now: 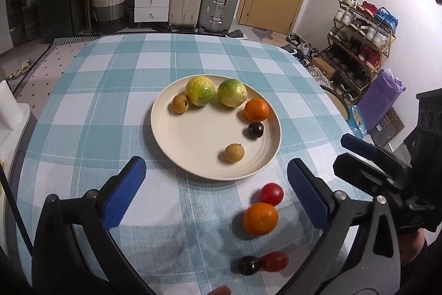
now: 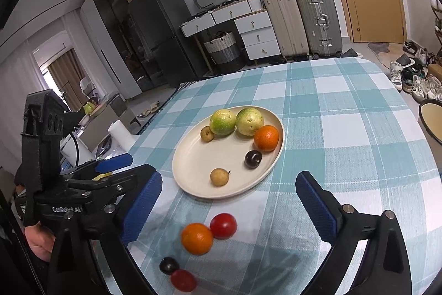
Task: Organize fruits
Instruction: 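Withdraw both grippers from the plate toward the remaining loose fruits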
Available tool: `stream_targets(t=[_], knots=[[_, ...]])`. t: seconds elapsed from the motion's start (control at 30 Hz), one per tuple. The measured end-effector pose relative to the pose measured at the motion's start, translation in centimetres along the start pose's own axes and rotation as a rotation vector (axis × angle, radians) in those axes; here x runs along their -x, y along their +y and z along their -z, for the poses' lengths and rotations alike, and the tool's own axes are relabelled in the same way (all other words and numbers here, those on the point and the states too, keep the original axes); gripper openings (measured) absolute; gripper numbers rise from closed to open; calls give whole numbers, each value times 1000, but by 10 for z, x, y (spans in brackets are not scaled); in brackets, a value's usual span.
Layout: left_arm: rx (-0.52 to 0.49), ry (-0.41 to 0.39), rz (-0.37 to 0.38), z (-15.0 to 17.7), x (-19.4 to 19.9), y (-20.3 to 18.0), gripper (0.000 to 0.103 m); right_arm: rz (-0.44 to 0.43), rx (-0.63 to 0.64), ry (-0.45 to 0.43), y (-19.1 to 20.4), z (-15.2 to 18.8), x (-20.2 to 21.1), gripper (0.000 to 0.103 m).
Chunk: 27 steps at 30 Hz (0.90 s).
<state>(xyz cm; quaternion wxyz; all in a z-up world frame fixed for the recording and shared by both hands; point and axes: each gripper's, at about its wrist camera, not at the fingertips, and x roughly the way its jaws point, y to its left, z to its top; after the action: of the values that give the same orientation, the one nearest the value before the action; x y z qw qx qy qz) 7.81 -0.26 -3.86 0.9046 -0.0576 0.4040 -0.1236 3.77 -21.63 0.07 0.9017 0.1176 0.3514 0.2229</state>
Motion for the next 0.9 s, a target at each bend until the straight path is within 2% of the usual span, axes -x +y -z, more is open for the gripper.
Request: stream_targets(t=[0.67, 0.9], knots=[[-6, 43, 4, 51, 18, 1, 102, -14, 21, 23, 16, 39, 26, 103], [8, 103, 23, 77, 9, 5, 102, -1, 24, 59, 17, 59, 27, 103]])
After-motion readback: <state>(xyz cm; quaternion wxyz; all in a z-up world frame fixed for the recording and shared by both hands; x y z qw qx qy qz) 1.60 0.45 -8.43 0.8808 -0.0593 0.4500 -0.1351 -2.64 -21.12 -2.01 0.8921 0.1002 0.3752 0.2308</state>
